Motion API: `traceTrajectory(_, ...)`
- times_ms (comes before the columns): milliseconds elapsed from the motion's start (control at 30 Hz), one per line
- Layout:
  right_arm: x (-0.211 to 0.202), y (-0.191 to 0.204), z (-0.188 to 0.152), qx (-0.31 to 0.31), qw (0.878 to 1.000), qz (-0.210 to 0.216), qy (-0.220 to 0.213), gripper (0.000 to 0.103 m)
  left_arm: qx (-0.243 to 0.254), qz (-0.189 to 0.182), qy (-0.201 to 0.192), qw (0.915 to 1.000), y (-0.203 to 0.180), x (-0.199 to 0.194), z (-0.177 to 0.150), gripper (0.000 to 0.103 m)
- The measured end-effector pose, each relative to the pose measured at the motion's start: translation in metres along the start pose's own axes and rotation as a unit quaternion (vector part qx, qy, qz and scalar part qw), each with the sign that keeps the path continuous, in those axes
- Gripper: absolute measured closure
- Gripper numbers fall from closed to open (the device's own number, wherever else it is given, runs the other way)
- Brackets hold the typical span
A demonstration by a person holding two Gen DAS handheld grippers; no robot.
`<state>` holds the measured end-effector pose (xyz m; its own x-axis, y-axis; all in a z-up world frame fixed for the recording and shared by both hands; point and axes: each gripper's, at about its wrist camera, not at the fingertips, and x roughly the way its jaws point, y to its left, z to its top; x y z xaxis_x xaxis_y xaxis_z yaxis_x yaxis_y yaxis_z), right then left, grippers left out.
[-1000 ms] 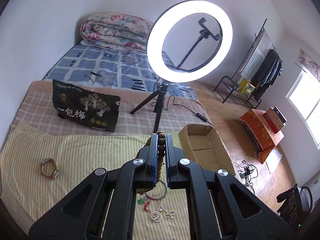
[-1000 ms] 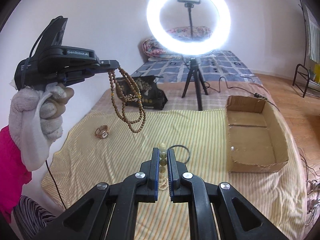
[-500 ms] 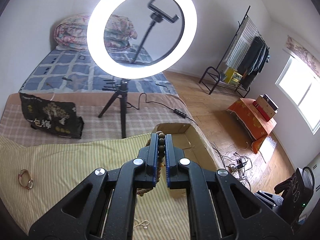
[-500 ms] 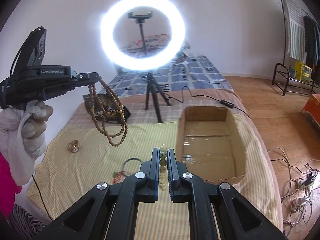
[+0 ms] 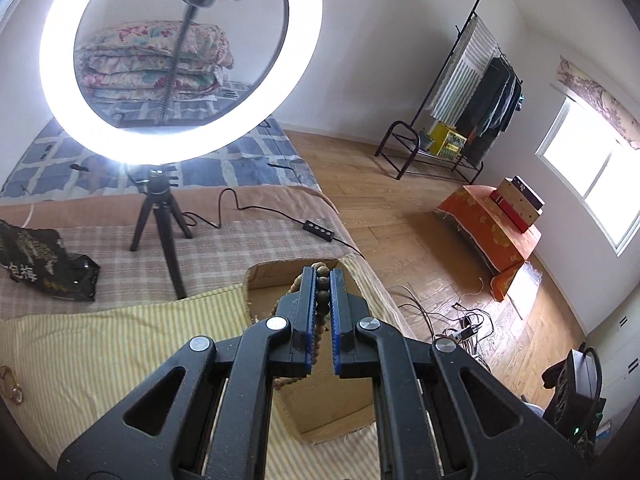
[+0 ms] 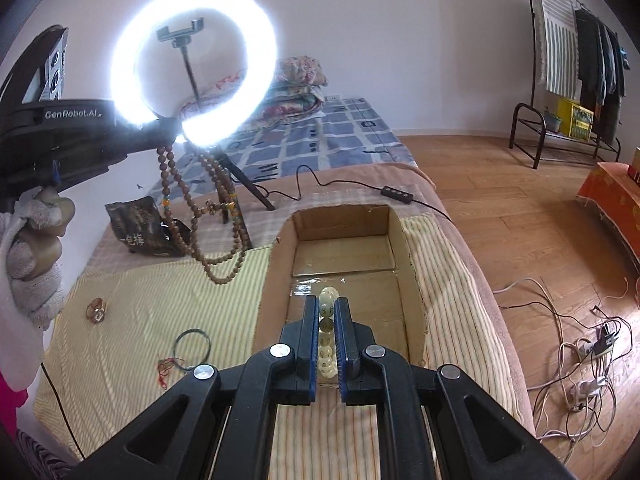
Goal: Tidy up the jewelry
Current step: 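Lift the bead necklace and bracelet and carry both over the cardboard box, then open both tools to drop the necklace and bracelet into the box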
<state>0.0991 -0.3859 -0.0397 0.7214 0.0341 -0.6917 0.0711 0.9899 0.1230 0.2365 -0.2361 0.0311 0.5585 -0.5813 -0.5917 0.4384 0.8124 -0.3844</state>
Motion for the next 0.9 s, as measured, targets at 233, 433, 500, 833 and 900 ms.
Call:
traceTrajectory(233,0.019,-0.007,-0.002,-0.007,1.0,-0.013,0.016,0.098,0.004,0.005,0.025,0.9997,-0.008,0.051,-0.002,0.099)
traceTrajectory(433,0.032,-0.012,-0.005,-0.007,0.999,-0.02,0.031,0.098,0.002,0.026,0.047,0.9986,0.0,0.086,-0.01,0.099)
traceTrajectory(500,0.038,-0.016,-0.007,-0.004,0.999,-0.023,0.038,0.098,0.003,0.032,0.053,0.9981,0.003,0.095,-0.014,0.099)
traceTrajectory(833,0.056,-0.027,-0.012,0.003,0.998,-0.037,0.06,0.098,0.017,0.055,0.068,0.996,0.008,0.117,-0.025,0.099)
traceTrajectory(900,0.06,-0.029,-0.014,0.004,0.997,-0.039,0.065,0.098,0.02,0.061,0.07,0.9955,0.008,0.119,-0.027,0.099)
